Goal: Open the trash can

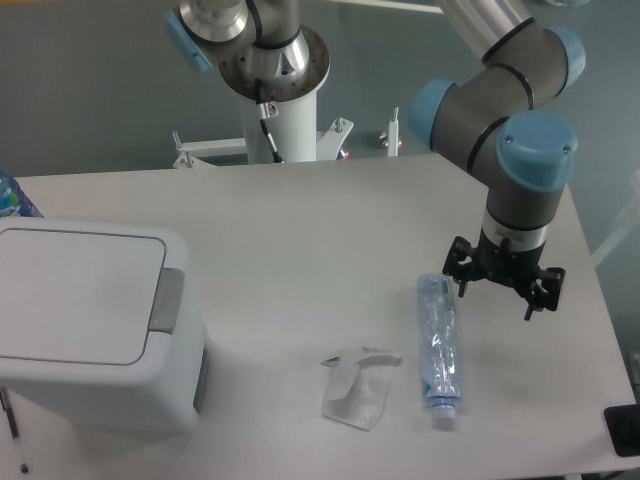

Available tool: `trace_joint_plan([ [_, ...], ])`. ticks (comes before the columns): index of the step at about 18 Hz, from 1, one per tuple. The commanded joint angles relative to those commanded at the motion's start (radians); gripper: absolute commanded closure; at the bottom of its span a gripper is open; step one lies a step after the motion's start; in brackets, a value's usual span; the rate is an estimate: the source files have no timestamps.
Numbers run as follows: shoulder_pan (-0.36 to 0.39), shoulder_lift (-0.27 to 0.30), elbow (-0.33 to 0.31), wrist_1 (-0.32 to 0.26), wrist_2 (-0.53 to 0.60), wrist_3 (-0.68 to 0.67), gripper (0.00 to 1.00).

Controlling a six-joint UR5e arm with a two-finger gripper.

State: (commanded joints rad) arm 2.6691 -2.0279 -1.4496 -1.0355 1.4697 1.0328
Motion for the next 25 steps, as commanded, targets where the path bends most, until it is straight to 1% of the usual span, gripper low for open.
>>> trace_joint_plan([
  [2,-0.005,0.002,0.000,0.002,-0.031,-0.078,0.00],
  [5,-0.008,0.002,0.014,0.002,-0.043,-0.125,0.00],
  [9,-0.012,0.028,0.011,0.005,-0.161,-0.226,0.00],
  [12,-0.017,0.049,-0.005,0.058,-0.233,-0.261,0.00],
  [13,-0.023,0.057,-0.009,0.060,-0.256,-0.276,0.00],
  [16,-0.060,0.072,-0.003,0.069,-0.330,-0.381,0.00],
  [18,-0.083,0.075,0.002,0.095,-0.385,-0.436,0.00],
  [21,-0.118,0.090,0.009,0.115,-0.410,-0.473,0.00],
  [23,-0.130,0.095,0.031,0.115,-0.440,-0.505,0.00],
  [25,-0.140,0.115,0.031,0.114,-0.483,-0.523,0.00],
])
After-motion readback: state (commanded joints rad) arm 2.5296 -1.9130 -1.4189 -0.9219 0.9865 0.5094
